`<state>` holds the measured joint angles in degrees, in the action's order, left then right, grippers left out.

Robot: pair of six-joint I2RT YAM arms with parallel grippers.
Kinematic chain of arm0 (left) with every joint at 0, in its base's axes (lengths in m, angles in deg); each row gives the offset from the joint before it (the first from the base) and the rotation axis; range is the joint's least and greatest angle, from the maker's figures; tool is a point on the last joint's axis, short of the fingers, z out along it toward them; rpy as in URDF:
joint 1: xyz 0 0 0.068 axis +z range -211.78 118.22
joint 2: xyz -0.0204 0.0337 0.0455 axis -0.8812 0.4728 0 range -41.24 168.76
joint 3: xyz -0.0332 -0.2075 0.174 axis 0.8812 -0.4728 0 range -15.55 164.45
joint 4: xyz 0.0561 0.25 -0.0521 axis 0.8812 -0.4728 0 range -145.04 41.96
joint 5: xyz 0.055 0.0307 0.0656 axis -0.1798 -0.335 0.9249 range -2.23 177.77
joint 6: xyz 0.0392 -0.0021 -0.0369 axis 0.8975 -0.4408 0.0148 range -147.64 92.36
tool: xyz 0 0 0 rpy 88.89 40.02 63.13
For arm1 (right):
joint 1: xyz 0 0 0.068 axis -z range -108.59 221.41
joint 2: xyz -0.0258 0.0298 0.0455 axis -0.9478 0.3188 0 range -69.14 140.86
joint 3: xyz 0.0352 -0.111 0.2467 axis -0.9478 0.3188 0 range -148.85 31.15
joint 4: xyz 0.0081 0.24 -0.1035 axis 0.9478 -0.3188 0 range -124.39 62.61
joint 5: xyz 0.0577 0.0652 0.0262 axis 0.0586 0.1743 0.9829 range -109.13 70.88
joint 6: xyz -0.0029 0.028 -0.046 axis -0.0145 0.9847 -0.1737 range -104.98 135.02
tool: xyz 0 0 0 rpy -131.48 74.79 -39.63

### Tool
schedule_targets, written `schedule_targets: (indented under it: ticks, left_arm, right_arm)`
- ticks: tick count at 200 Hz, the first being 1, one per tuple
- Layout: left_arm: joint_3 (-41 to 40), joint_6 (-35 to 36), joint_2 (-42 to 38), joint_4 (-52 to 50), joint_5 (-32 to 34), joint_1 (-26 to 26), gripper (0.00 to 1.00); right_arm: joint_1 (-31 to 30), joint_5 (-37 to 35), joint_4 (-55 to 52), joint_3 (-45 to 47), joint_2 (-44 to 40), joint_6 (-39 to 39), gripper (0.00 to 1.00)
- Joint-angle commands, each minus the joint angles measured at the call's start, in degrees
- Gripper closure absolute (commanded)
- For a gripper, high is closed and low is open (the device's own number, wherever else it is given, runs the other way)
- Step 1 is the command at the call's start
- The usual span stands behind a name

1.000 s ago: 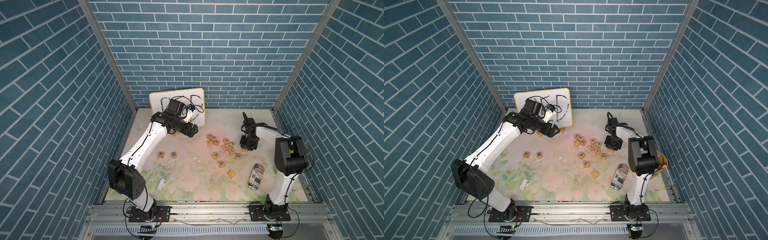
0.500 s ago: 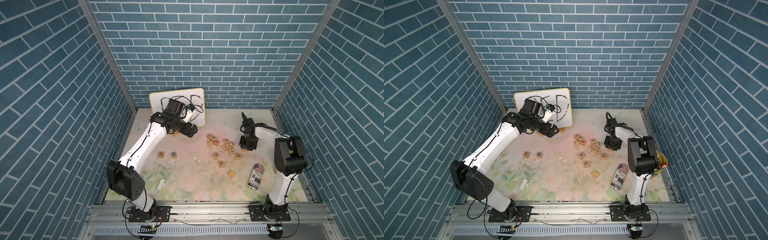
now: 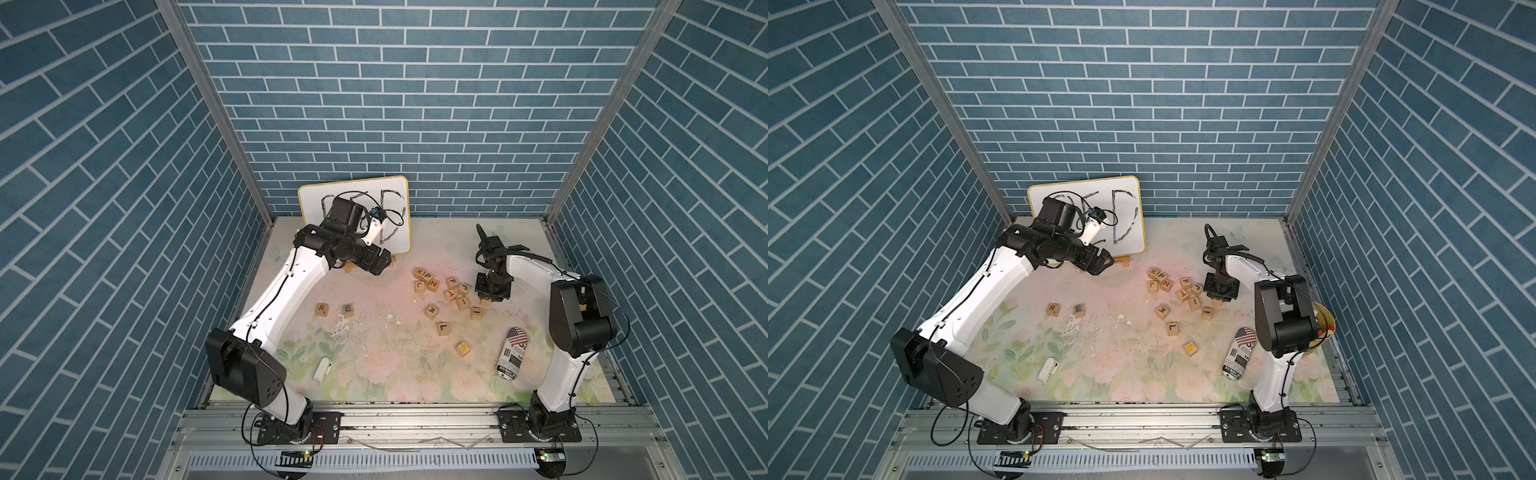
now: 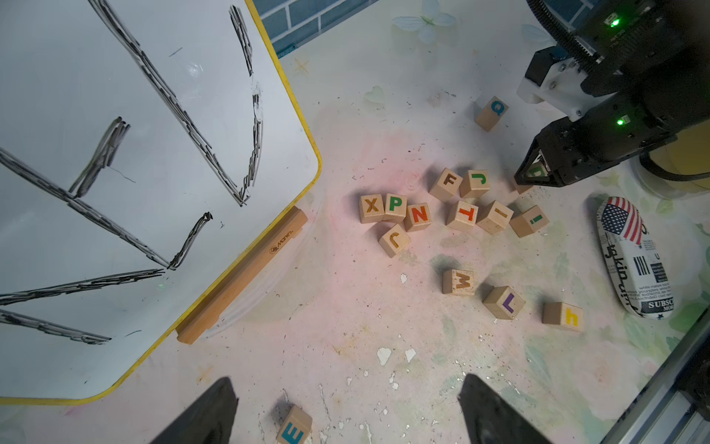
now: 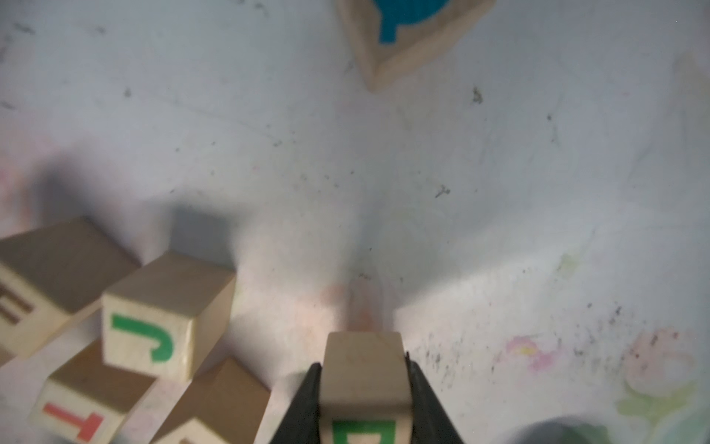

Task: Assemble the uppercase word "red" with letter blocks
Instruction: Pick up the letter block from the center of the board, then place the letter block at the center of the board.

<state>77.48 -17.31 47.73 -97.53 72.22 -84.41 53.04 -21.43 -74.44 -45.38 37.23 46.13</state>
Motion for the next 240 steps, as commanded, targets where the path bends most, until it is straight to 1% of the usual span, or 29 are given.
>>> schedule_targets:
  ticks: [1,10,29,60,74,92,118,127,135,158,206,240]
  left_arm:
    - [2.0,0.9,-2.6,-1.3,1.3,1.5,0.07]
    - [1.9,0.0,-3.3,-1.1,1.3,2.5,0.07]
    - [2.6,-1.1,-4.9,-1.8,-1.6,5.2,0.07]
    - [5.2,-0.9,-6.9,-5.0,-2.0,7.4,0.07]
    - [5.4,-1.0,-8.4,-5.6,-2.2,8.3,0.07]
    - [5.4,-1.1,-10.2,-6.4,-2.6,9.1,0.07]
    - [5.5,-1.1,-12.3,-7.6,-2.4,9.4,0.05]
    - [5.6,-1.0,-12.7,-8.1,-2.4,9.6,0.05]
    - [5.6,-1.0,-13.1,-8.5,-2.5,9.5,0.05]
    - [5.5,-1.0,-13.8,-8.9,-2.7,9.7,0.05]
    - [4.6,-0.8,-14.7,-9.1,-4.2,9.7,0.05]
    - [3.8,-0.6,-14.9,-9.1,-5.0,9.7,0.05]
  right_arm:
    - [-3.5,-1.4,-5.3,-4.3,-4.1,-2.0,0.79]
    - [-5.3,-1.3,-6.3,-6.1,-4.4,-2.3,0.78]
    - [-8.9,0.4,-7.2,-10.0,-4.0,-2.5,0.78]
    - [-16.0,2.3,-8.6,-17.5,0.9,-3.5,0.78]
    - [-19.0,3.5,-8.7,-20.9,4.2,-3.9,0.77]
    - [-22.6,3.0,-10.5,-26.1,9.2,-5.1,0.77]
    - [-26.9,4.6,-12.6,-33.2,16.9,-6.8,0.77]
    - [-28.3,4.2,-13.8,-35.8,18.8,-7.3,0.77]
    - [-29.5,3.9,-15.4,-38.8,22.4,-8.3,0.77]
    - [-31.6,4.8,-16.9,-43.5,26.9,-9.2,0.76]
    - [-33.6,5.2,-20.2,-50.6,32.8,-10.8,0.75]
    - [-34.4,6.3,-20.7,-52.7,35.4,-11.4,0.74]
